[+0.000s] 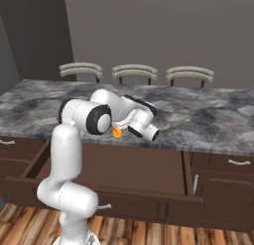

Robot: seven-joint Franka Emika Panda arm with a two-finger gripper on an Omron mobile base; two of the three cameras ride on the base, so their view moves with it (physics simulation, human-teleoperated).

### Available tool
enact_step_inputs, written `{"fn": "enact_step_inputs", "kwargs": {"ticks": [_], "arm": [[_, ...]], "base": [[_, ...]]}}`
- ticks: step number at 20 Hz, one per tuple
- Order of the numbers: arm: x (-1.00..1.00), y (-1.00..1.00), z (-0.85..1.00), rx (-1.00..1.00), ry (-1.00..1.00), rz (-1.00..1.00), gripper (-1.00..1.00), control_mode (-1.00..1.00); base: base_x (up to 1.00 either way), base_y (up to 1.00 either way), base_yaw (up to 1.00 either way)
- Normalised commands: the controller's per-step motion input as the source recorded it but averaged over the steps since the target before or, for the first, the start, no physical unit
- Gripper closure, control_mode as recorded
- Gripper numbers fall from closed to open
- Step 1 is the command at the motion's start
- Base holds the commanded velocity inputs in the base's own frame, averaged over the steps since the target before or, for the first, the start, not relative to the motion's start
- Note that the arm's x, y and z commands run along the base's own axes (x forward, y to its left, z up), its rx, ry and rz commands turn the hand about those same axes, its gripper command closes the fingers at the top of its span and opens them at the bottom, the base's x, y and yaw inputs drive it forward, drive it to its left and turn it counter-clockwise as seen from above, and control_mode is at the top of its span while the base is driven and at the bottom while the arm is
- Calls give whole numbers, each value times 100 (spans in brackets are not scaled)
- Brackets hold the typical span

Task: Pick up the straw from the right drawer and put it inside the smoothie cup.

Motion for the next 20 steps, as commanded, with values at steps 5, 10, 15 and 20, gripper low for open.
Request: {"fn": "enact_step_inputs", "kwargs": {"ticks": [5, 10, 15, 20], "arm": [[0, 0, -6, -2, -10, 0, 100, -100], [0, 0, 0, -2, -10, 0, -100, -100], [0, 5, 0, -3, -11, 0, -100, -100], [-7, 8, 0, -4, -12, 0, -100, -100]], "base": [[0, 0, 0], [0, 0, 0], [0, 0, 0], [0, 0, 0]]}}
